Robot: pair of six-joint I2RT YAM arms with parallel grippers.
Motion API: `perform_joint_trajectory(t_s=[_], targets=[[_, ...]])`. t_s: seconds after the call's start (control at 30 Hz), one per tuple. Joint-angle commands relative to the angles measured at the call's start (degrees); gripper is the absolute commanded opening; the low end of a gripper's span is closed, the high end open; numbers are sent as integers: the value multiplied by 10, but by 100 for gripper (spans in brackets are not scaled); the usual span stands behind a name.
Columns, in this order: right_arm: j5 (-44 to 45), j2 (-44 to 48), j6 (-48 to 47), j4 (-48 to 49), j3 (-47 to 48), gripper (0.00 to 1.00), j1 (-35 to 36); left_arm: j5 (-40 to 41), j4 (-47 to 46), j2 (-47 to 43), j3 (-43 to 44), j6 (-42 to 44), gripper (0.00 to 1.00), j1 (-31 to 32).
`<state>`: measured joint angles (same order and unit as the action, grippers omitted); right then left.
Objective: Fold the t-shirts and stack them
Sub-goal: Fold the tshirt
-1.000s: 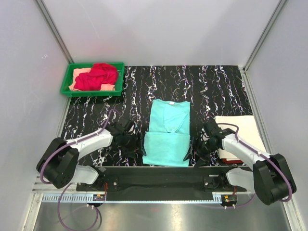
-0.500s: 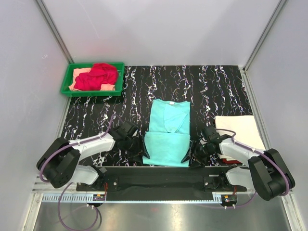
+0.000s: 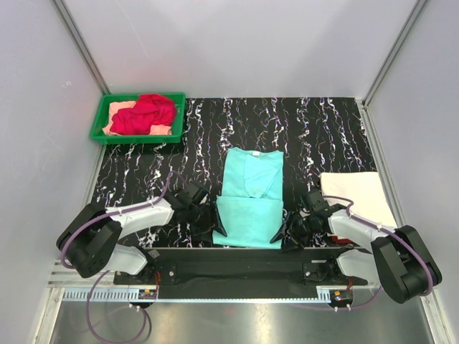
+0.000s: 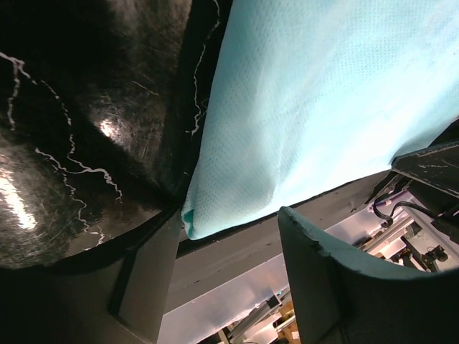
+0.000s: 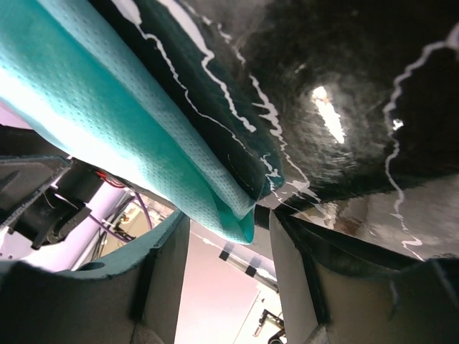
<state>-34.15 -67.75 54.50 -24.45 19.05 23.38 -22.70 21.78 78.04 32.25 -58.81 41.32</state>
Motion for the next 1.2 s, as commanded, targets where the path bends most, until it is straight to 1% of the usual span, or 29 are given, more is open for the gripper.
perform_joint_trajectory(t_s=[0.0, 0.17, 0.27, 0.3, 0.43, 0.53, 0.6, 0.63, 0.67, 0.73, 0.77, 0.9, 1.07, 1.17], targets=[[40, 8, 18, 40, -1, 55, 5, 36, 20, 24, -32, 4, 64, 12], [39, 5, 22, 33, 14, 52, 4, 42, 14, 37, -24, 10, 57, 12], [43, -2, 15, 22, 26, 50, 5, 49, 13, 41, -18, 16, 48, 12], [44, -4, 11, 20, 27, 49, 5, 49, 12, 43, -18, 17, 44, 12], [47, -10, 8, 24, 24, 41, 4, 51, 7, 44, -17, 21, 33, 12], [59, -9, -4, 12, 27, 38, 5, 54, 8, 40, -14, 24, 30, 12], [66, -8, -15, 2, 27, 39, 4, 56, 11, 36, -12, 26, 30, 12], [66, -9, -18, -2, 28, 40, 5, 56, 12, 37, -12, 26, 32, 11], [66, -7, -20, -12, 30, 42, 4, 56, 16, 35, -11, 27, 38, 11], [67, 10, -24, -25, 34, 44, 4, 60, 22, 33, -10, 28, 45, 11], [74, 18, -24, -40, 35, 45, 5, 60, 26, 30, -10, 27, 50, 12], [86, 41, -26, -61, 39, 46, 4, 51, 25, 23, -21, 24, 51, 12], [91, 23, -42, -60, 44, 46, 5, 40, 17, 21, -42, 20, 52, 12], [88, 3, -47, -45, 42, 46, 5, 37, 9, 30, -40, 20, 52, 12]])
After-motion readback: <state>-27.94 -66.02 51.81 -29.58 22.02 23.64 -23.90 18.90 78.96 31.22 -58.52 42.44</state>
